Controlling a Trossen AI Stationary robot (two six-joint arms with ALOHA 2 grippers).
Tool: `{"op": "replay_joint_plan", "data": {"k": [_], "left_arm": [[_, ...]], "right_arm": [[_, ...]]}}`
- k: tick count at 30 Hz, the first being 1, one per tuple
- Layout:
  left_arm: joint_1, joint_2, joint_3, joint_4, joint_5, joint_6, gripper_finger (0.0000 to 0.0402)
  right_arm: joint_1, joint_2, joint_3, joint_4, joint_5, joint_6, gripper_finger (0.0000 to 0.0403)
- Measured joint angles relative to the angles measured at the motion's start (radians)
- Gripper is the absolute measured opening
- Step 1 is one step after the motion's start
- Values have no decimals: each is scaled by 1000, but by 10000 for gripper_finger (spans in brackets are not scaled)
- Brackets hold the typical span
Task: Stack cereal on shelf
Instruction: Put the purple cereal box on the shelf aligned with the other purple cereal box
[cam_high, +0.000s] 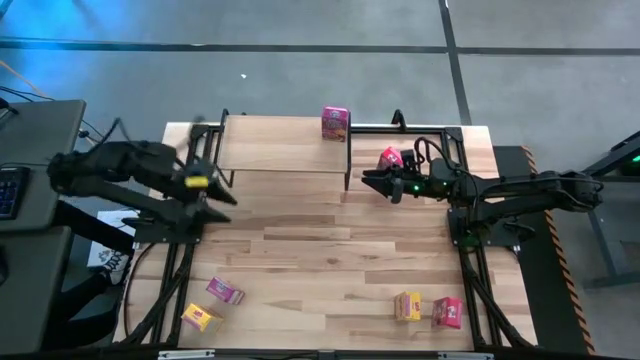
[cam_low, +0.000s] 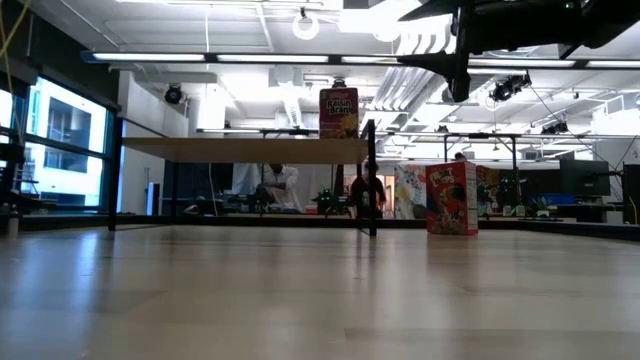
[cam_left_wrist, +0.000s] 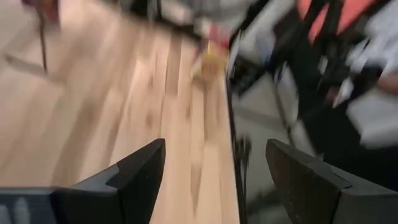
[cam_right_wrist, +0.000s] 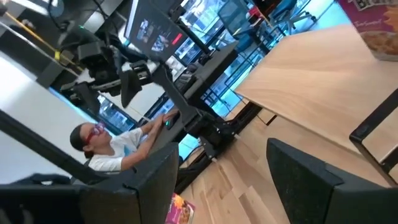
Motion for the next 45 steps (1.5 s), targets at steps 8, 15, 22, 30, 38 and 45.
{"op": "replay_joint_plan", "data": {"k": [8, 15, 22, 30, 38, 45], "left_arm": [[-346, 263, 115, -240, -148, -8, 271], [-602, 442, 86, -253, -231, -111, 271], [-746, 587, 71, -243, -277, -149, 271], [-779, 682, 71, -242, -291, -133, 271], [-782, 685, 71, -264, -347, -122, 271], [-782, 687, 57, -256, -336, -72, 271]], "right_arm": [[0, 0, 0, -14, -75, -4, 241], [0, 0, 1, -79, -115, -4, 241], [0, 0, 1, -165, -116, -4, 241], [0, 0, 1, -191, -109, -4, 241], [0, 0, 1, -194, -109, -4, 241], [0, 1, 1, -217, -108, -5, 241]]}}
